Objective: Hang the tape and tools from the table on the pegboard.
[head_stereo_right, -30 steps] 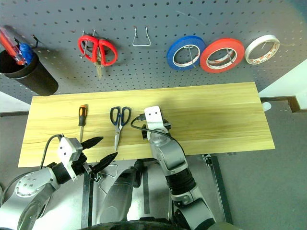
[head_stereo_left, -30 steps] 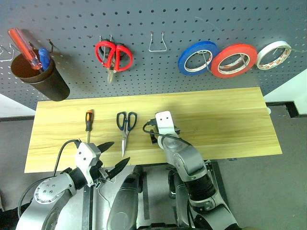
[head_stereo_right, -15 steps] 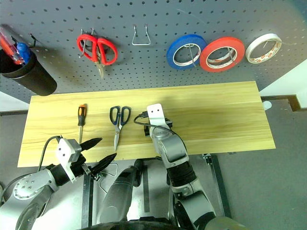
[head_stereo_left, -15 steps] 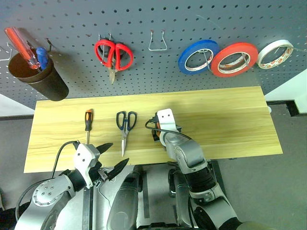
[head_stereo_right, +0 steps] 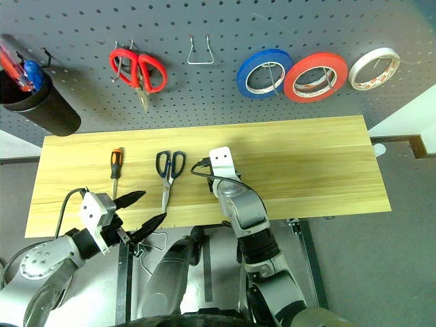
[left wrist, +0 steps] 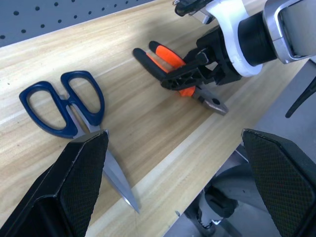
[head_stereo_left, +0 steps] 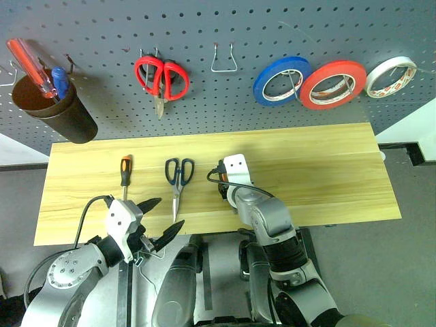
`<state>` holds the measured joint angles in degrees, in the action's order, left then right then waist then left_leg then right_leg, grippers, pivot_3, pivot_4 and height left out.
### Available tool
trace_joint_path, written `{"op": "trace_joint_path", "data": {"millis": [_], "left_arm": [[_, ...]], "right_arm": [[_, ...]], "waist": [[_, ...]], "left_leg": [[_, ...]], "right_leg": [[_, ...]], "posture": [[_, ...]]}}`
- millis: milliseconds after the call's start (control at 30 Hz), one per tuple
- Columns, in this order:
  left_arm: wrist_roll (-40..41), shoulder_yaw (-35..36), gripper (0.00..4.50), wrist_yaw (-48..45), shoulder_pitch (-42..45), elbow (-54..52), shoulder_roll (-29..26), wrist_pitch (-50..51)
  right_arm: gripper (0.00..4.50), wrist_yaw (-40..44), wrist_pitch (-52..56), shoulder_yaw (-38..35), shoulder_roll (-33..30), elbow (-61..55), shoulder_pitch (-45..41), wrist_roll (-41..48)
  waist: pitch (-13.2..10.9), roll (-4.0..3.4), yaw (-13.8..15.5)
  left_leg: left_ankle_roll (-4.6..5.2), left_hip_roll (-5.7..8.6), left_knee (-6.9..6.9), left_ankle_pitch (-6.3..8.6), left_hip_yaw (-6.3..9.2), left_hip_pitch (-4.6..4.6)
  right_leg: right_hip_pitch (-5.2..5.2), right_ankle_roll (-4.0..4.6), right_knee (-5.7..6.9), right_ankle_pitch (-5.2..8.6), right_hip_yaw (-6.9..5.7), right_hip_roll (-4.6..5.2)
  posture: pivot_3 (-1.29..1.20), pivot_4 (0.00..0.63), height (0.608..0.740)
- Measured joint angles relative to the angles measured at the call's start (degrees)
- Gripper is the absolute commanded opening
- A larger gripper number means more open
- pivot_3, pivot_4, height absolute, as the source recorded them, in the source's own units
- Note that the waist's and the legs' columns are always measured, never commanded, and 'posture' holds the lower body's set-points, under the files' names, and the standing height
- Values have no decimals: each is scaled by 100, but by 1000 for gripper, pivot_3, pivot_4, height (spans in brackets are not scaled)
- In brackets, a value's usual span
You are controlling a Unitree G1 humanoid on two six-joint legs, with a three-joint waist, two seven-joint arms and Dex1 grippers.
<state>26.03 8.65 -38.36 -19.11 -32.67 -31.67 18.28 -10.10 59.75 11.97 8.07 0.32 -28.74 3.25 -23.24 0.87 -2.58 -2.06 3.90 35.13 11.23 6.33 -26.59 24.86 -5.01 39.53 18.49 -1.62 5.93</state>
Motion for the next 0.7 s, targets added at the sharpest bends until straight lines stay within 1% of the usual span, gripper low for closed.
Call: {"op": "trace_joint_path", "data": {"millis": [133, 200, 300, 500, 700], "left_arm": [[66, 8, 4500, -111, 225, 100, 160, -253], [95, 8, 4500, -259, 342, 145, 302, -576], [93, 14, 4500, -399, 375, 280, 331, -893], [96, 8, 4500, -553, 468, 495, 372, -1130], [96, -2, 4500, -733, 752, 728, 375, -1330]], "right_arm": [[2836, 461, 5, 122, -127, -343, -20, 52], [2836, 747, 81, 169, -405, -711, -2, 115], [2836, 1095, 194, 137, -770, -1206, 123, 205], [2836, 1851, 366, -26, -1457, -2117, 518, 572], [2836, 2407, 381, -166, -1999, -2912, 913, 923]], "waist": [[0, 0, 6], [1, 2, 20], [3, 4, 28], [3, 5, 14], [13, 20, 32]], "left_leg": [[-1, 1, 1, -1, 0, -2], [-1, 2, 1, -1, 1, -4], [-2, 3, 0, -1, 2, -3], [-3, 2, 0, -2, 3, -2], [-6, 3, 3, -3, 4, 0]], "right_leg": [[0, -1, 0, -1, -2, 2], [-2, -1, -6, -1, -7, 2], [-7, -2, -10, -1, -8, 4], [-7, -1, -8, -1, -11, 3], [-13, -3, -9, -2, -16, 4]], "posture": [[38, 431, 703], [40, 419, 703], [43, 404, 703], [40, 385, 703], [45, 353, 703]]}}
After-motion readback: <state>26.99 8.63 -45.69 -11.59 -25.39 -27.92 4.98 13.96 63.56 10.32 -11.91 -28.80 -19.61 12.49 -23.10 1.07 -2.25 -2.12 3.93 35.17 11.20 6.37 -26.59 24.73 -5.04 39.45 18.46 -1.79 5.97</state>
